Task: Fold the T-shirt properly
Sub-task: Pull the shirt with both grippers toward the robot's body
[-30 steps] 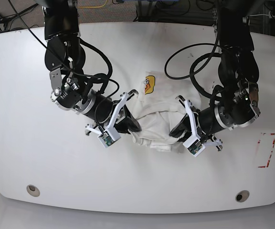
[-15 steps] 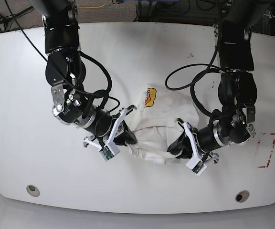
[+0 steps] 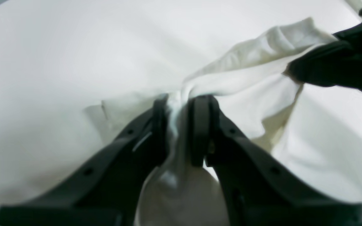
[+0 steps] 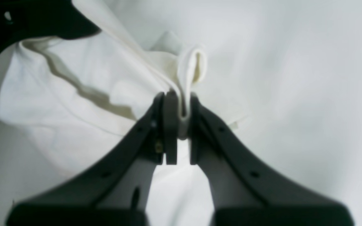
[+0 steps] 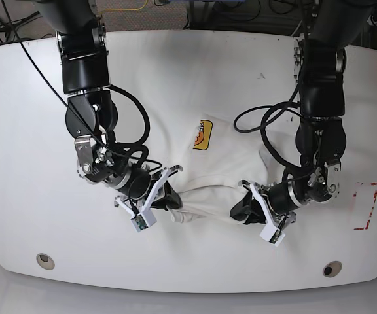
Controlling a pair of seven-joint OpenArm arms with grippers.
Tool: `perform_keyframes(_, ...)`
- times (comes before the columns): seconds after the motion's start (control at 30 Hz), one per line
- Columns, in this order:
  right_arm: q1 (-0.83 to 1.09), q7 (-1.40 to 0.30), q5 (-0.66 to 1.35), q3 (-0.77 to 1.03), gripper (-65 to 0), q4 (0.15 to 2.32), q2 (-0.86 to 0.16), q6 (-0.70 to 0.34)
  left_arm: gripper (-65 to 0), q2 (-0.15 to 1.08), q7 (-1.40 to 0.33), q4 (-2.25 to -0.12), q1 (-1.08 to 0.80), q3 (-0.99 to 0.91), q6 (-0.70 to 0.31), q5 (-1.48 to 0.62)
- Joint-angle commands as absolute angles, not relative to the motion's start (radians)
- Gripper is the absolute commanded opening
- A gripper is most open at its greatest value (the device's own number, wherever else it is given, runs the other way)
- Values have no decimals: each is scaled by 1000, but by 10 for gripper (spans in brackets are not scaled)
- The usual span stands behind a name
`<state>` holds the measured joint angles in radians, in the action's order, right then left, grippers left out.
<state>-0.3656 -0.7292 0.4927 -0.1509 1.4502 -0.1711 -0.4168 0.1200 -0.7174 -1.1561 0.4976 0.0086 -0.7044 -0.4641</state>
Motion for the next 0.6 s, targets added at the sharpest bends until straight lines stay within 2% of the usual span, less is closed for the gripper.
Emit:
perform_keyframes(0.0,-420,-661,487,-143,-647,1371,-177,-409,-542,128,-625,-1176,522,41,-698,-481)
perform_keyframes(0.1,-443,-625,487,-143,-625,1303,-177,-409,-542,134,-619,-1176,526,79,-698,-483)
perform_keyframes(0.17,-467,-619,487,-143,-560,1248,-177,-407,-542,139,-619,-1182,526,87,-698,-484)
perform_keyframes(0.4,-539,-616,483,-143,-228,1110,-139,-398,-542,199,-619,-1193,530,93,-698,-484)
perform_keyframes(0.5,-541,-616,464,-143,-124,1102,-134,-398,-542,229,-619,-1231,529,93,-698,-483)
perform_keyframes(0.57,-539,-618,461,-143,-94,1115,-134,-398,-542,243,-619,-1250,527,93,-698,-483)
